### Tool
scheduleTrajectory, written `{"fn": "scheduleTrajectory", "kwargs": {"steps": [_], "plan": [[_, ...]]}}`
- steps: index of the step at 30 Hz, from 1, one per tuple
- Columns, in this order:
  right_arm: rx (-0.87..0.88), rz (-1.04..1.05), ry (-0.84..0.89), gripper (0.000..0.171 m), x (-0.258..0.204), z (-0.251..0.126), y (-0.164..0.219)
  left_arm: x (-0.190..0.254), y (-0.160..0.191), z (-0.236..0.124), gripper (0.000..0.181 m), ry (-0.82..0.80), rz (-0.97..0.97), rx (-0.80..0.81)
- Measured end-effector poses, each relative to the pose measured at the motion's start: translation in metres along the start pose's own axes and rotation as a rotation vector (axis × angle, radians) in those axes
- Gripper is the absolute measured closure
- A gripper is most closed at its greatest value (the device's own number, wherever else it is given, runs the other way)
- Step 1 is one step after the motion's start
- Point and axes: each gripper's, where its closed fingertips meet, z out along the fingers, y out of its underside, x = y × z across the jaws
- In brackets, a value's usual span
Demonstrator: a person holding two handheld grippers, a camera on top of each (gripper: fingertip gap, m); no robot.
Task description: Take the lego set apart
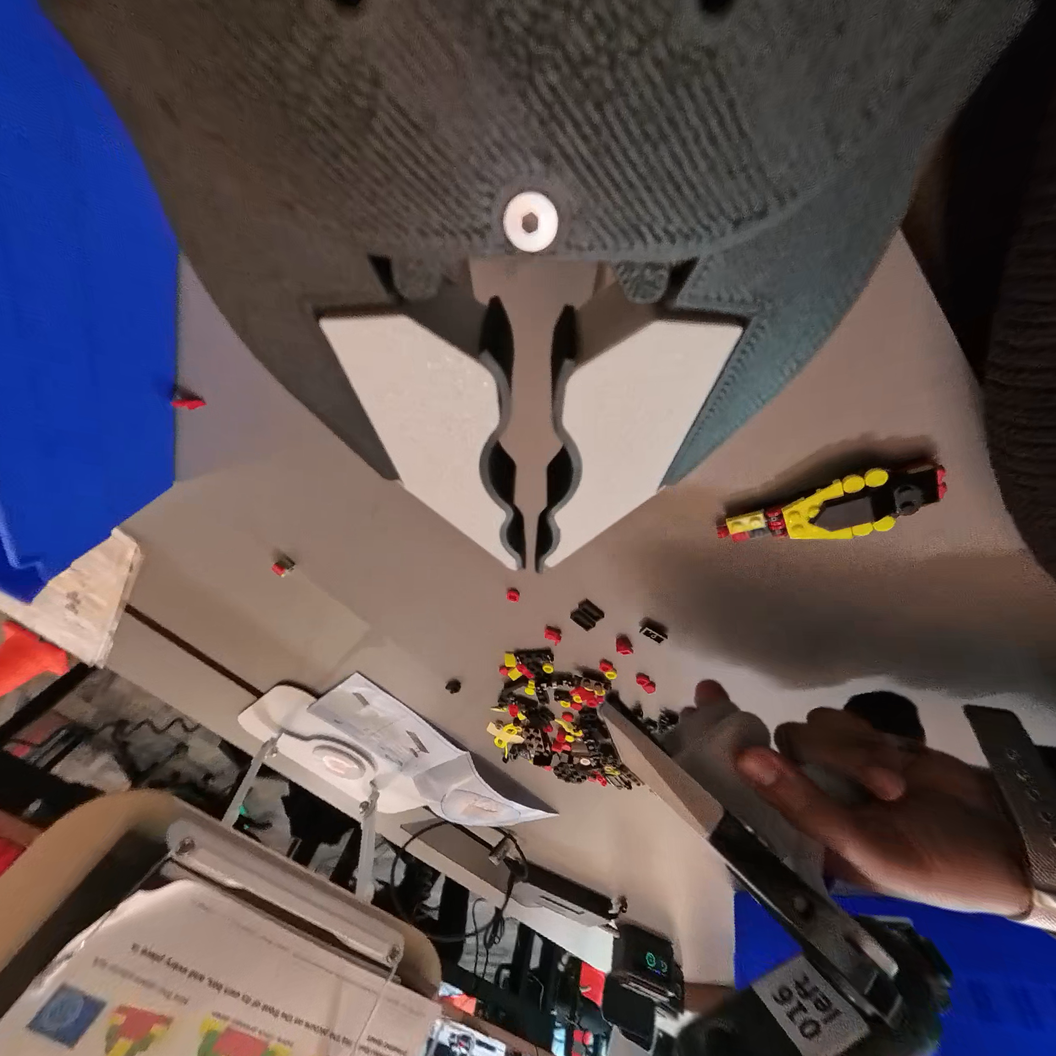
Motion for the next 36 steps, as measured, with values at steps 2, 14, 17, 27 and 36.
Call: {"fn": "scheduleTrajectory", "kwargs": {"steps": [2,14,17,27,36], "plan": [[-0.017,0.041,-0.006,0.168,0.002,0.002,0.005,-0.032,-0.001,-0.011,0.177,-0.163,0.060,-0.026],[-0.123,0.102,0.091,0.170,0.024,0.005,0.028,-0.074,-0.047,-0.054,0.109,-0.435,0.117,0.223],[-0.126,0.180,0.105,0.171,0.032,0.005,0.032,-0.072,-0.035,-0.048,0.118,-0.350,0.093,0.136],[-0.132,0.216,0.087,0.165,0.028,0.008,0.034,-0.071,-0.021,-0.040,0.142,-0.522,0.482,-0.023],[-0.194,0.351,0.237,0.127,0.055,0.011,0.056,-0.095,-0.022,-0.052,0.136,-0.544,0.251,0.011]]}}
